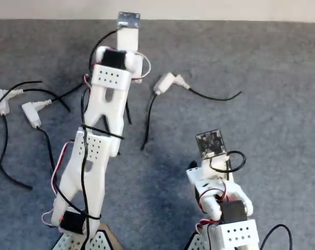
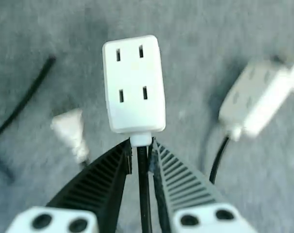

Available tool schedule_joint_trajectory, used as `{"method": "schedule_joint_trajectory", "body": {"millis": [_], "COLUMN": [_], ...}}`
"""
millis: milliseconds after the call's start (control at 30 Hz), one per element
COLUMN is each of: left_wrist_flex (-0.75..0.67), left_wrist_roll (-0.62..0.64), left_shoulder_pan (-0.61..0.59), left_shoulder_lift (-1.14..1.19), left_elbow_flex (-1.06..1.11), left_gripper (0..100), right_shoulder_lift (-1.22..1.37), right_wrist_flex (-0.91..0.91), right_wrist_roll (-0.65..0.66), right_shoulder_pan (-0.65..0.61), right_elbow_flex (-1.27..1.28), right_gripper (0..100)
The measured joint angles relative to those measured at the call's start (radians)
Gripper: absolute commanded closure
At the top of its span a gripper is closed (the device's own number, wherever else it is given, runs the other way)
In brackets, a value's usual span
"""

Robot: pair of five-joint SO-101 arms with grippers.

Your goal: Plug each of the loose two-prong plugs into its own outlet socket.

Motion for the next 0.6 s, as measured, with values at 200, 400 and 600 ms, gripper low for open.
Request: {"method": "schedule_joint_trajectory", "body": {"millis": [200,400,600], "left_wrist_flex": [0.031,0.031,-0.094], "left_wrist_roll": [-0.118,-0.259,-0.384], "left_shoulder_pan": [-0.029,-0.023,-0.023], "left_shoulder_lift": [-0.338,-0.804,-1.255], "left_elbow_flex": [0.434,1.089,1.728], "left_gripper": [100,100,100], "right_shoulder_lift": [0.000,0.000,0.000], "right_wrist_flex": [-0.005,-0.017,-0.020], "right_wrist_roll": [0.000,0.000,0.000], "right_shoulder_pan": [0.000,0.000,0.000], "right_elbow_flex": [0.029,0.038,0.038], "right_gripper": [71.7,71.7,71.7]}}
